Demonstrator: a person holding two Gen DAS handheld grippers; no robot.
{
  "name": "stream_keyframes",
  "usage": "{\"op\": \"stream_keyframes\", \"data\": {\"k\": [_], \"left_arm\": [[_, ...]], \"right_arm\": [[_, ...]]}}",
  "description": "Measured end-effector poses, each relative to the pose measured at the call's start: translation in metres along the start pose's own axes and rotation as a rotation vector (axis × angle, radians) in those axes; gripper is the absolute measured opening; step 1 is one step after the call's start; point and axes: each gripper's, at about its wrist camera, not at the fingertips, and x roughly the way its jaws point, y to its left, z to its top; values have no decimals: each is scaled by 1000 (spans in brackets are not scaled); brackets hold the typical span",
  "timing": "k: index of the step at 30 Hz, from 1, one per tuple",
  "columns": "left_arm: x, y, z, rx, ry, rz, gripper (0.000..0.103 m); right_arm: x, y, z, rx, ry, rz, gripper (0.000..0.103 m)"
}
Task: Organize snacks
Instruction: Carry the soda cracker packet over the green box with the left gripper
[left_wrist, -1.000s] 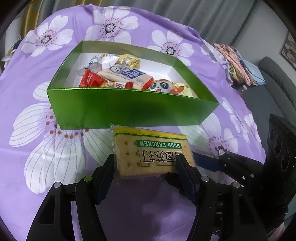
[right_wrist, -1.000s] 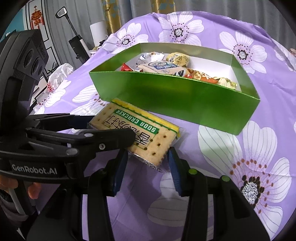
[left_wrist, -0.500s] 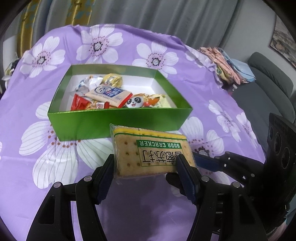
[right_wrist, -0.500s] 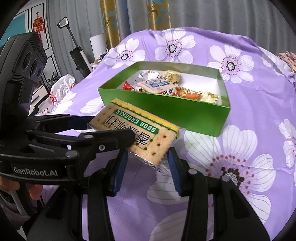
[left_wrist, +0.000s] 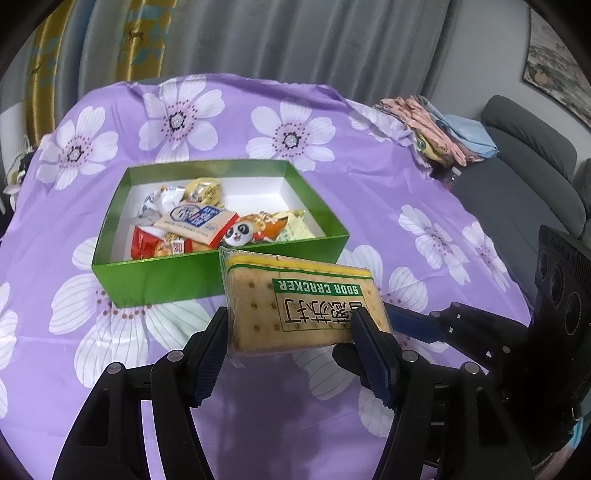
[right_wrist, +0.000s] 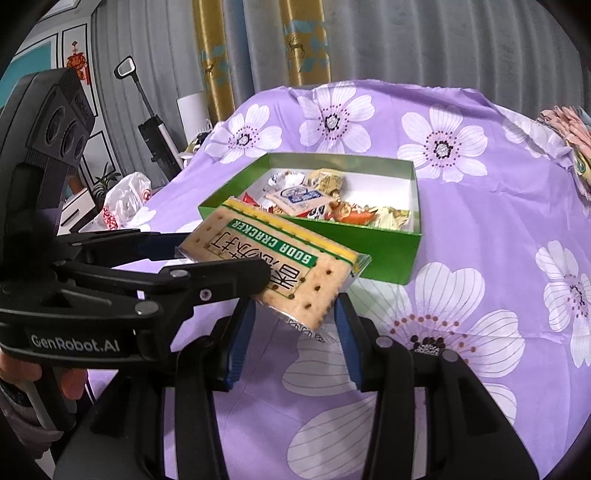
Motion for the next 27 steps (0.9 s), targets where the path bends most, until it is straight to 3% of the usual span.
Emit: {"op": "stream_keyframes", "data": {"k": [27], "left_arm": [[-2,-6,55,38,-47,10,66]], "right_arm": [[-4,-16,45,-9,-71,-7,45]]}}
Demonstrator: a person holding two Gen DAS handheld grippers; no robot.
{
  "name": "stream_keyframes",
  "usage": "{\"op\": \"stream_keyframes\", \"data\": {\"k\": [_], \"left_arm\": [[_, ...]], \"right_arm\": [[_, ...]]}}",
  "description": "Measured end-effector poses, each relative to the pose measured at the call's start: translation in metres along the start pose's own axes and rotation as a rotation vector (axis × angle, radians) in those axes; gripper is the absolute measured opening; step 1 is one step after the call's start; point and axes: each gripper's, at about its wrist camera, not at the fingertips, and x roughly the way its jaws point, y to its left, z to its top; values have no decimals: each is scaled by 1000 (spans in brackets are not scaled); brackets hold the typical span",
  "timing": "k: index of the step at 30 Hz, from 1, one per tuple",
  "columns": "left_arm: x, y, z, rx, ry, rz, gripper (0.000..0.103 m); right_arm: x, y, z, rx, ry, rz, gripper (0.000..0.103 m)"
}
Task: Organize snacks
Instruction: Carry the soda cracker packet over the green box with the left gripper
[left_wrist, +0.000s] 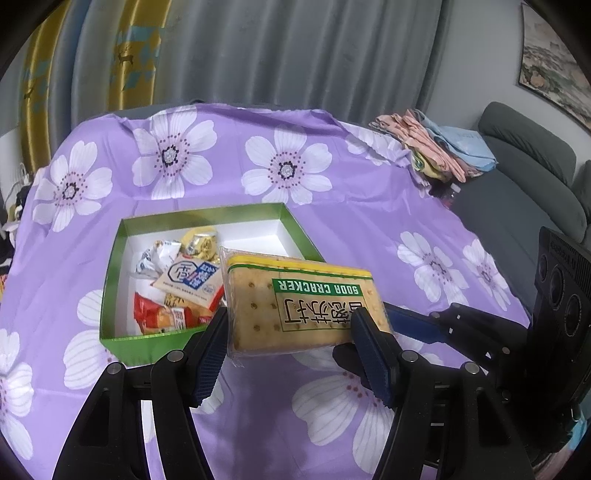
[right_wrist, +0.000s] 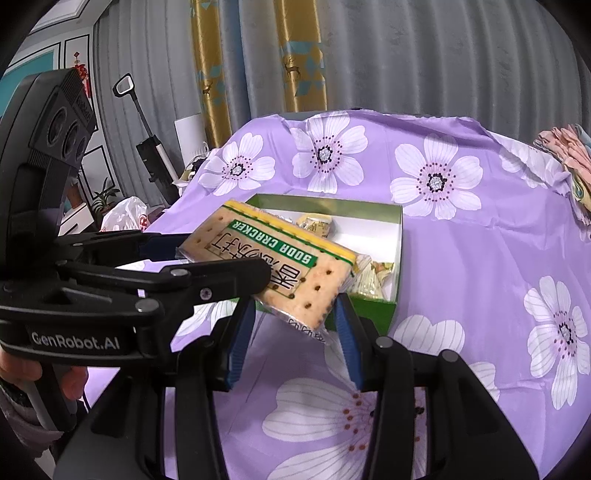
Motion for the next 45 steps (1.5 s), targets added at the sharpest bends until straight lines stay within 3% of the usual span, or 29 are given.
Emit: {"op": "stream_keyframes", "data": {"k": [33,45], "left_arm": [[45,36,60,-13,7,-1,66],[87,68,62,-97,79,-11,66]], "right_arm": [[52,-23,53,8,-7,4,45],[102,-35,59,-10,94,15,45]]}}
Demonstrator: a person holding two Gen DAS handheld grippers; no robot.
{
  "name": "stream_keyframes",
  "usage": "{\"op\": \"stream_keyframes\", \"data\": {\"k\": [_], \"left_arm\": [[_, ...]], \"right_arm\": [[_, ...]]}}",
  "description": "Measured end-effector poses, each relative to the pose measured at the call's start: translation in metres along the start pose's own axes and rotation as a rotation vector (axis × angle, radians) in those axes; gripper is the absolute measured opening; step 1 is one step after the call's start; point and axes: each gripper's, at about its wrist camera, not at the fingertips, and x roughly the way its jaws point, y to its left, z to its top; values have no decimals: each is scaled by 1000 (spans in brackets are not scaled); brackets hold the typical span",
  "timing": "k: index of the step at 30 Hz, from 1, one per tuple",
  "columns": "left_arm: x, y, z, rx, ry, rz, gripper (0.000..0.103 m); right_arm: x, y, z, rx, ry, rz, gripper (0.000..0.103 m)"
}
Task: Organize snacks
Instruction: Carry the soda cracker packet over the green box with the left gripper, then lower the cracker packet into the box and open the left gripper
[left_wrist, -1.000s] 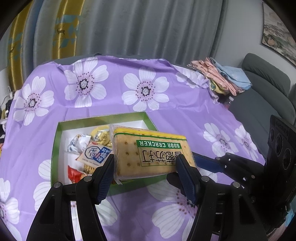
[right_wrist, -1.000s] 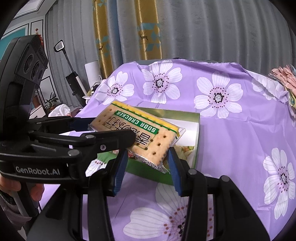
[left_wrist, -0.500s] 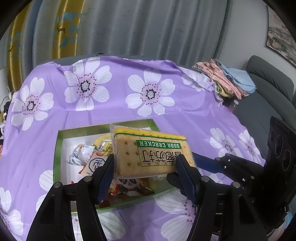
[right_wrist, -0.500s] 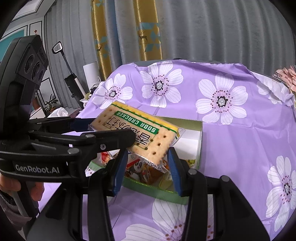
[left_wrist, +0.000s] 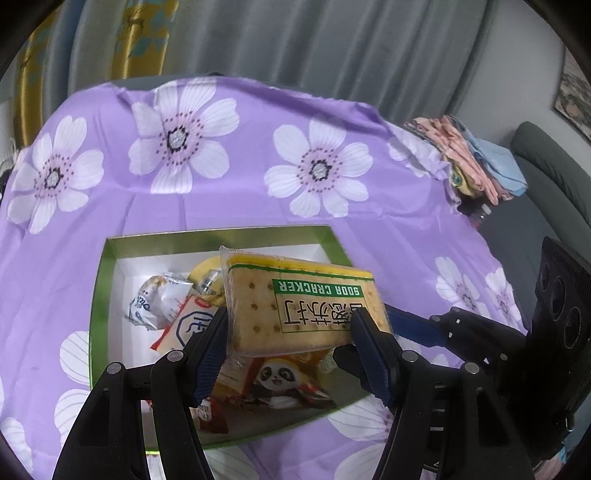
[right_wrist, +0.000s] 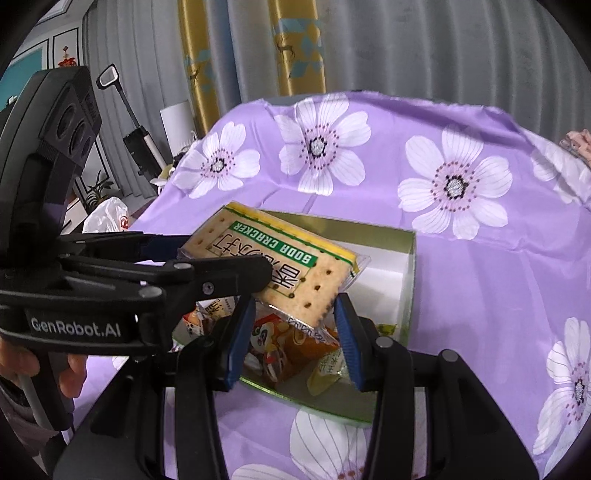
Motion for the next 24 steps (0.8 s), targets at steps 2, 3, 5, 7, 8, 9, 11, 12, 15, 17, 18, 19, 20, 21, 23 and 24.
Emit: {"op": "stream_keyframes", "data": {"k": [2,3,5,7,8,9,11,12,15,17,18,19,20,21,23,24], "left_arm": [[8,4,1,-7,14,4,66],[12,6,2,-9,22,8,66],[20,11,3,-18,38,13,66],[27,14,4,-23,50,18,66],[30,16,3,-27,55,21,66],[33,17,3,-29,59,20,66],[35,20,3,-35,65,16,66],[36,21,3,-36,67,14,66],[39,23,3,-39,74,15,66],[41,24,4,-41,79,17,66],[42,24,4,-42,82,17,66],[43,25,4,-45,87,17,66],[44,26,3,-51,93,16,66],[45,27,3,-56,100,16,66],[48,28,3,-58,110,17,66],[49,29,3,-60,112,19,66]], "right_arm": [[11,-2,2,-6,27,-6,45],[16,-2,3,-5,41,-6,45],[25,-4,4,-5,65,-6,45],[31,-6,5,3,84,-4,45],[34,-7,5,5,93,-3,45],[36,-7,5,3,97,-5,45],[39,-7,5,3,103,-7,45],[39,-7,5,3,105,-6,45],[42,-8,6,2,114,-8,45],[44,-7,7,1,123,-9,45],[46,-8,7,3,128,-8,45],[47,-8,7,4,134,-7,45],[48,-9,8,3,140,-6,45],[48,-9,8,1,143,-6,45],[49,-9,9,-3,148,-7,45],[50,-9,9,-2,153,-5,45]]}}
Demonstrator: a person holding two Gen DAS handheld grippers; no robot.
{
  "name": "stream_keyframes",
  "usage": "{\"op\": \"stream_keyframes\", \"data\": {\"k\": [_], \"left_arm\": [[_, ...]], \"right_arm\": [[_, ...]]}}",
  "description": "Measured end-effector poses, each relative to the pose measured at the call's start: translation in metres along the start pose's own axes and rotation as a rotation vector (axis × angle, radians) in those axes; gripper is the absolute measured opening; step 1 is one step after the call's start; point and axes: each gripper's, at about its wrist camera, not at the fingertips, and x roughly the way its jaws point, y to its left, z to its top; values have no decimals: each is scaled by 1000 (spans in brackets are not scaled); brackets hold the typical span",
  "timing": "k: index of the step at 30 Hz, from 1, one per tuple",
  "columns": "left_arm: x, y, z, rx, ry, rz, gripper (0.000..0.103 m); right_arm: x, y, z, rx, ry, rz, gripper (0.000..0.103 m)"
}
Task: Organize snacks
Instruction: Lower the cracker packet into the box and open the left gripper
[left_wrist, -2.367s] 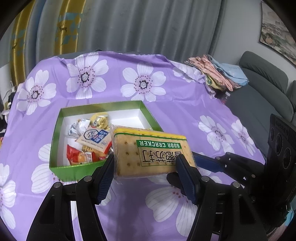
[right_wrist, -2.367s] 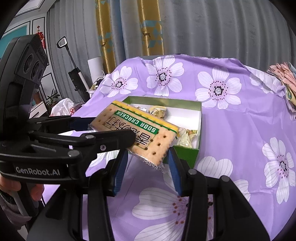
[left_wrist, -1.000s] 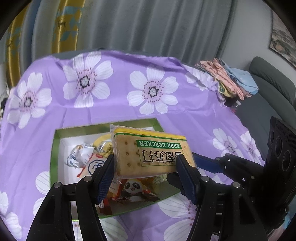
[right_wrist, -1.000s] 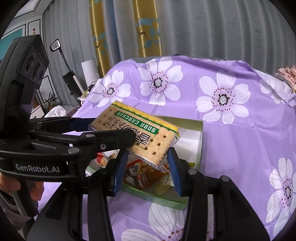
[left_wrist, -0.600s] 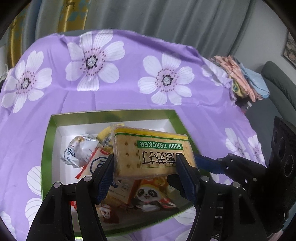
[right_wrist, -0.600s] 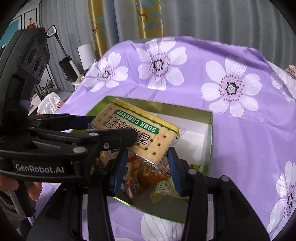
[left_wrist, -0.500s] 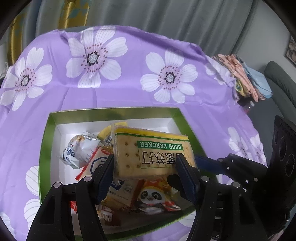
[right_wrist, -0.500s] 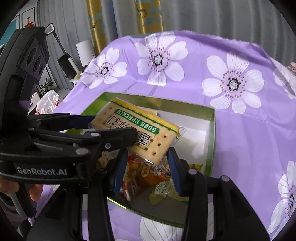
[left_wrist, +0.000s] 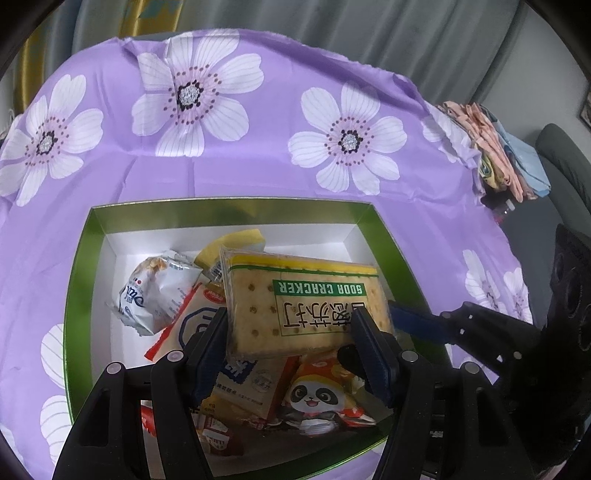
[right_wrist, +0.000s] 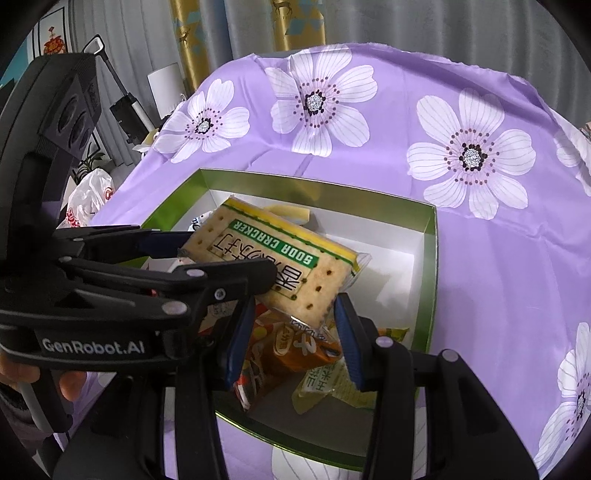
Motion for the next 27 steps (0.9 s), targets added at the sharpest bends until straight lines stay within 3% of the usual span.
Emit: {"op": "stream_keyframes", "data": {"k": [27], "left_arm": [[19,10,-1,-41,77,5,66]], "right_arm": [[21,0,2,11,94,5,45]]}}
